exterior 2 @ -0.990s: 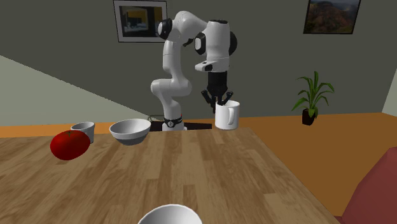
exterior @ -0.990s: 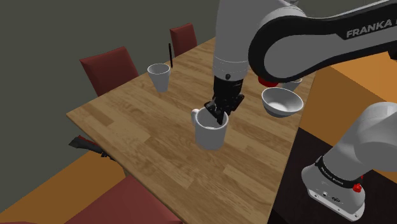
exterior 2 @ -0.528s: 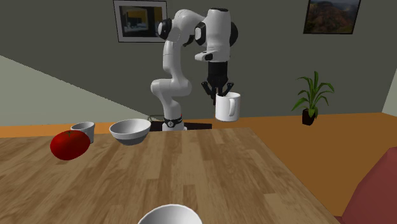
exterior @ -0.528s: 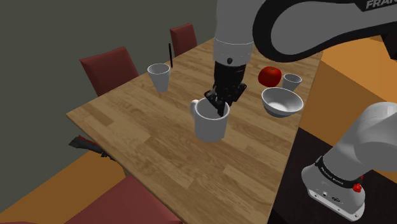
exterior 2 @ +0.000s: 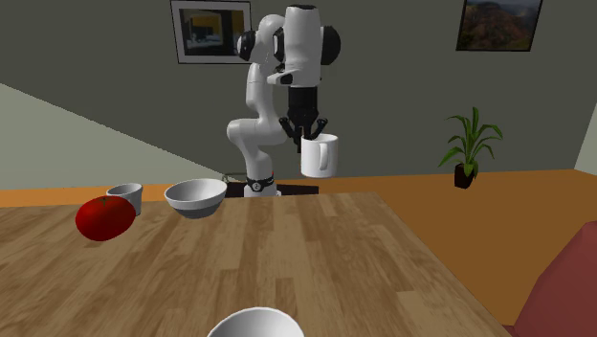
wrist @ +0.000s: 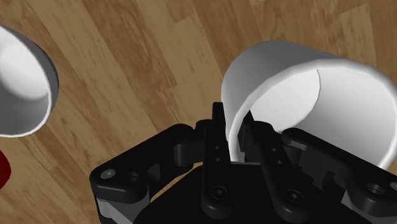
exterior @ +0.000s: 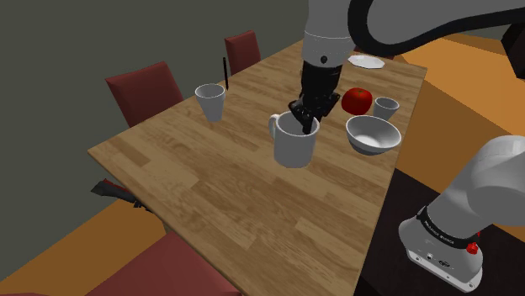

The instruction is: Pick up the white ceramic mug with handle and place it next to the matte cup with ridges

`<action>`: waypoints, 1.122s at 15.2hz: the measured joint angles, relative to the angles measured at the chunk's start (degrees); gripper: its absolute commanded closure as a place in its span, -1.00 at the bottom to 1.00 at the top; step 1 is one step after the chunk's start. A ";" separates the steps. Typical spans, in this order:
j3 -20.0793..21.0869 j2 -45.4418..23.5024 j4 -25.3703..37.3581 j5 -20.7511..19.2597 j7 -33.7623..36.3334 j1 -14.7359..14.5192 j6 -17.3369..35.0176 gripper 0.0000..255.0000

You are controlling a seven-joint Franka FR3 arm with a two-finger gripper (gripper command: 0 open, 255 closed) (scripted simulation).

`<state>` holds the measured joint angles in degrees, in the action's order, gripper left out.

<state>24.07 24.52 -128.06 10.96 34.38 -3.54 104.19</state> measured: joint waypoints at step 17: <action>-18.71 2.76 -4.01 -7.99 -24.25 9.01 -0.58 1.00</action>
<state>5.36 27.28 -132.07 2.97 10.13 5.47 103.61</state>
